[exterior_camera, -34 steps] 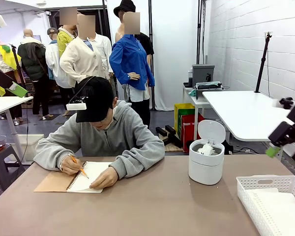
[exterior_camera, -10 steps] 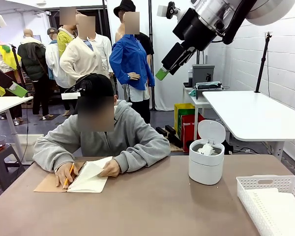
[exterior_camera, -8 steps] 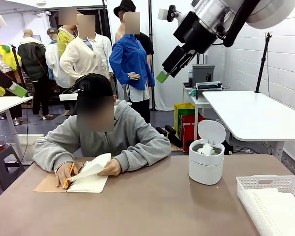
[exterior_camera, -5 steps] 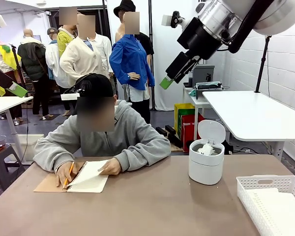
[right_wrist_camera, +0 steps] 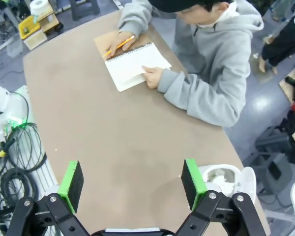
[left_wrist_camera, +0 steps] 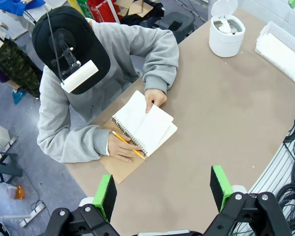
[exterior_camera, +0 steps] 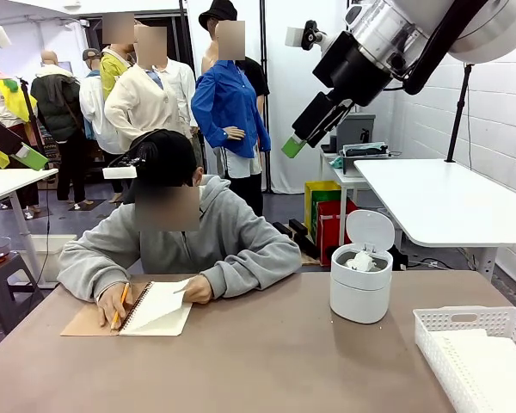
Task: Sort the paper based on its condition.
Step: If a person hands you a paper, place it in the Organizing basket , and if it's crumpled, put it in the Trash can.
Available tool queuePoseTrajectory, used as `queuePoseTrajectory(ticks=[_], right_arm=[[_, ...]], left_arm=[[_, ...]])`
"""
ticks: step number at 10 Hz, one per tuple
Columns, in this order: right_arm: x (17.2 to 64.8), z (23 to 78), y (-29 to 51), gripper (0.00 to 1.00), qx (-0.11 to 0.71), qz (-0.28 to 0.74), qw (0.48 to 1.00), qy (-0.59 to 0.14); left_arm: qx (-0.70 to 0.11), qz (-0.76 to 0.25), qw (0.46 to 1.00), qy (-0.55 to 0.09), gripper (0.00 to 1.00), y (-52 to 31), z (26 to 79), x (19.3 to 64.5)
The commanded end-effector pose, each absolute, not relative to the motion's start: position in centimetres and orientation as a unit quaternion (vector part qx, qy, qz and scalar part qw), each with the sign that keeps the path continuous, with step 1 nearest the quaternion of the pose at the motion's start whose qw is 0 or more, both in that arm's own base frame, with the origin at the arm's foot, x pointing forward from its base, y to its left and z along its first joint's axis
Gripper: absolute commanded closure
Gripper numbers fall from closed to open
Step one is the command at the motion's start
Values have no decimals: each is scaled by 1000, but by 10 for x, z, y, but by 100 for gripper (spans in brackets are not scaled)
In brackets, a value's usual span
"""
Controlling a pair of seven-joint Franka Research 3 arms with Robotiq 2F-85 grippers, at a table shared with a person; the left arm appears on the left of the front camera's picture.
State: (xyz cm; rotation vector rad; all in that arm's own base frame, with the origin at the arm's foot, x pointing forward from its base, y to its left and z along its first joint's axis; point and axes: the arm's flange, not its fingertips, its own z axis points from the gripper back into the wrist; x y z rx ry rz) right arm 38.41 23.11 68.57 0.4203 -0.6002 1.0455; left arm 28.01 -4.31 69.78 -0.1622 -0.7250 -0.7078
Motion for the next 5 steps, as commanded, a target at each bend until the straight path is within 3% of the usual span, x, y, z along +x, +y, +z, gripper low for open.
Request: queuePoseTrajectory(ticks=[1, 5], right_arm=[[387, 687, 233, 0, 196, 489, 802, -281], [387, 687, 233, 0, 196, 489, 802, -281]], left_arm=[[-78, -337, 871, -347, 0, -42, 698, 280], [-78, -337, 871, -347, 0, -42, 698, 280]])
